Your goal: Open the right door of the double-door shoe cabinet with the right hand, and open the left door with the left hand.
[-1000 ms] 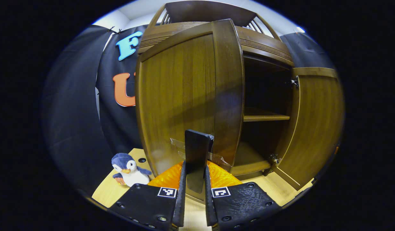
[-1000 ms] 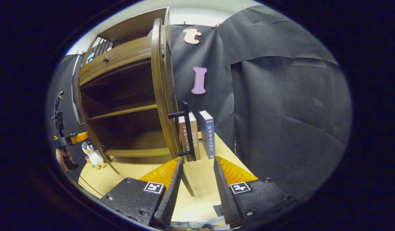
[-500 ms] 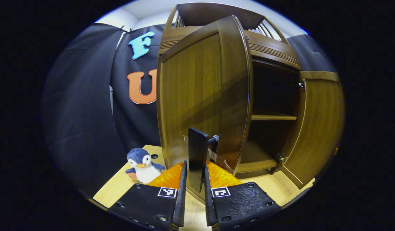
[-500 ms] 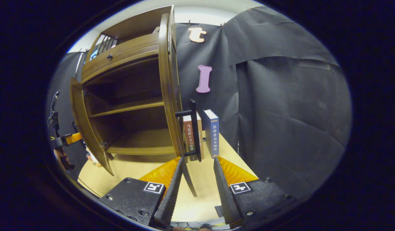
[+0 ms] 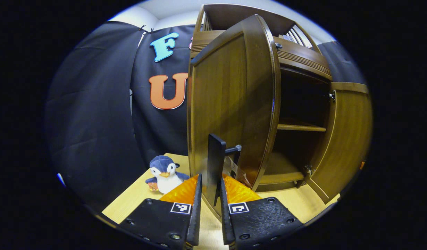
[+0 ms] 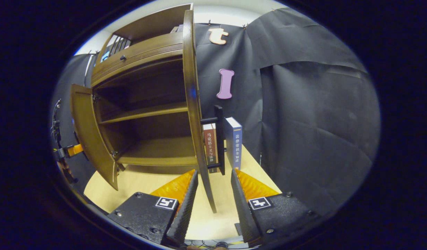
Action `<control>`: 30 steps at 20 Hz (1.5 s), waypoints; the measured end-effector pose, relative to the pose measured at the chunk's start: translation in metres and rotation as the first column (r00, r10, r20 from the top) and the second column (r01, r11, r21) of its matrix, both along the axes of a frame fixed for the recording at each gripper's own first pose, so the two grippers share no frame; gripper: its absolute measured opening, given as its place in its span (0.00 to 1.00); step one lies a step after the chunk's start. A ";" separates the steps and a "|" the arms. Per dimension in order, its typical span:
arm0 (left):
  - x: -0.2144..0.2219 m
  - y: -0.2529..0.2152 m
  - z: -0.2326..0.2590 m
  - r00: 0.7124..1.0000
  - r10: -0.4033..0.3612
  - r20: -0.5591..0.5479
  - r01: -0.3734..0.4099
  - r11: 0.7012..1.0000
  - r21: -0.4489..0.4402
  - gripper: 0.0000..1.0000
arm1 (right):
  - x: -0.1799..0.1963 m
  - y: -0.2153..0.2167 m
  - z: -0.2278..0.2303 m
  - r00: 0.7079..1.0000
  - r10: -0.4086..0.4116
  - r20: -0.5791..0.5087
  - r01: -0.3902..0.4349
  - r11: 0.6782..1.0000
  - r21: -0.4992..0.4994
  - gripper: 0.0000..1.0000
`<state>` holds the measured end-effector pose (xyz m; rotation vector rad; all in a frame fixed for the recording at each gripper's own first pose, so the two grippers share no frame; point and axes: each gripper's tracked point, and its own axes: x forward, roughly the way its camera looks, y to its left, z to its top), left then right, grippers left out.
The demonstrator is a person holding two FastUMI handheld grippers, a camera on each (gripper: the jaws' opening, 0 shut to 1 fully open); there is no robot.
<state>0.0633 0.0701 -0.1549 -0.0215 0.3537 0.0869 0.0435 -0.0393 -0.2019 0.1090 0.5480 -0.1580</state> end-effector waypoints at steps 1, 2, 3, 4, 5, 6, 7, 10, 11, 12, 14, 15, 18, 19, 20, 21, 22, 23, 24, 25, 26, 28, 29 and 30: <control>-0.002 0.002 -0.001 1.000 0.000 0.000 0.000 1.000 0.001 0.25 | 0.001 0.002 0.000 1.000 0.009 0.007 -0.009 1.000 0.003 0.64; -0.004 0.005 -0.001 1.000 -0.002 -0.001 0.002 1.000 0.003 0.25 | 0.002 0.006 0.002 1.000 0.017 0.014 -0.017 1.000 0.005 0.63; -0.006 0.008 -0.001 1.000 0.000 0.000 0.000 1.000 0.007 0.25 | 0.003 0.008 0.004 0.999 0.025 0.021 -0.025 1.000 0.006 0.63; -0.007 0.011 -0.001 1.000 0.005 -0.001 -0.005 1.000 0.012 0.25 | 0.005 0.011 0.005 0.999 0.033 0.025 -0.033 0.999 0.005 0.63; -0.008 0.017 -0.002 1.000 0.012 -0.001 -0.012 1.000 0.011 0.25 | 0.006 0.013 0.005 0.999 0.035 0.027 -0.035 0.999 0.001 0.63; -0.009 0.021 -0.002 1.000 0.019 -0.001 -0.019 1.000 0.007 0.25 | 0.006 0.014 0.005 0.999 0.038 0.027 -0.038 0.999 -0.001 0.63; -0.012 0.025 -0.001 1.000 0.027 -0.001 -0.027 1.000 0.005 0.25 | 0.006 0.016 0.005 0.999 0.039 0.023 -0.039 0.999 -0.003 0.63; -0.018 0.048 -0.002 0.998 0.070 -0.008 -0.070 0.998 0.011 0.25 | 0.010 0.020 0.003 0.999 0.046 0.016 -0.046 0.999 -0.005 0.61; -0.021 0.058 -0.005 0.996 0.083 -0.010 -0.083 0.997 0.001 0.25 | 0.011 0.022 0.003 0.999 0.048 0.018 -0.048 0.999 -0.003 0.62; -0.023 0.065 -0.007 0.995 0.097 -0.015 -0.097 0.995 -0.014 0.25 | 0.012 0.024 0.003 0.999 0.050 0.018 -0.050 0.999 -0.002 0.62; -0.027 0.080 -0.009 0.992 0.127 -0.018 -0.127 0.991 -0.035 0.34 | 0.015 0.025 0.004 0.999 0.052 0.016 -0.052 0.999 -0.008 0.62; -0.027 0.084 -0.010 0.992 0.127 -0.021 -0.128 0.990 -0.054 0.18 | 0.016 0.026 0.004 0.999 0.050 0.014 -0.050 0.999 -0.013 0.61; -0.029 0.085 -0.008 0.994 0.105 -0.022 -0.106 0.993 -0.051 0.19 | 0.018 0.028 0.004 0.999 0.042 0.006 -0.042 0.999 -0.020 0.61; -0.030 0.086 -0.007 0.995 0.099 -0.020 -0.100 0.994 -0.055 0.19 | 0.018 0.028 0.004 0.999 0.040 0.005 -0.040 0.999 -0.020 0.61; -0.033 0.088 -0.007 0.995 0.096 -0.021 -0.097 0.993 -0.066 0.19 | 0.017 0.027 0.005 0.999 0.036 0.005 -0.036 0.999 -0.021 0.62; -0.036 0.093 -0.008 0.995 0.102 -0.024 -0.103 0.992 -0.073 0.19 | 0.016 0.027 0.005 0.999 0.033 0.002 -0.033 0.999 -0.023 0.62; -0.041 0.102 -0.009 0.993 0.115 -0.025 -0.116 0.991 -0.072 0.19 | 0.014 0.028 0.004 0.999 0.032 0.000 -0.032 0.999 -0.025 0.61; -0.043 0.114 -0.011 0.991 0.134 -0.025 -0.136 0.989 -0.064 0.19 | 0.012 0.028 0.004 0.999 0.032 -0.003 -0.032 0.999 -0.032 0.62; -0.046 0.125 -0.011 0.988 0.154 -0.025 -0.156 0.986 -0.062 0.19 | 0.008 0.026 0.003 1.000 0.027 -0.007 -0.028 0.999 -0.041 0.62; -0.050 0.135 -0.011 0.984 0.174 -0.024 -0.175 0.982 -0.069 0.19 | 0.005 0.024 0.003 1.000 0.022 -0.009 -0.023 0.999 -0.046 0.62; -0.054 0.141 -0.012 0.981 0.193 -0.028 -0.195 0.978 -0.076 0.19 | 0.002 0.024 0.003 1.000 0.017 -0.012 -0.017 0.999 -0.048 0.61; -0.061 0.152 -0.008 0.976 0.218 -0.025 -0.219 0.972 -0.087 0.19 | 0.001 0.023 0.003 1.000 0.004 -0.013 -0.005 0.999 -0.049 0.62; -0.063 0.153 -0.004 0.975 0.223 -0.020 -0.224 0.971 -0.088 0.19 | 0.001 0.024 0.006 1.000 0.000 -0.009 0.000 0.999 -0.047 0.62; -0.065 0.153 -0.001 0.975 0.222 -0.012 -0.222 0.972 -0.080 0.19 | 0.000 0.024 0.008 1.000 -0.006 -0.004 0.006 0.999 -0.047 0.64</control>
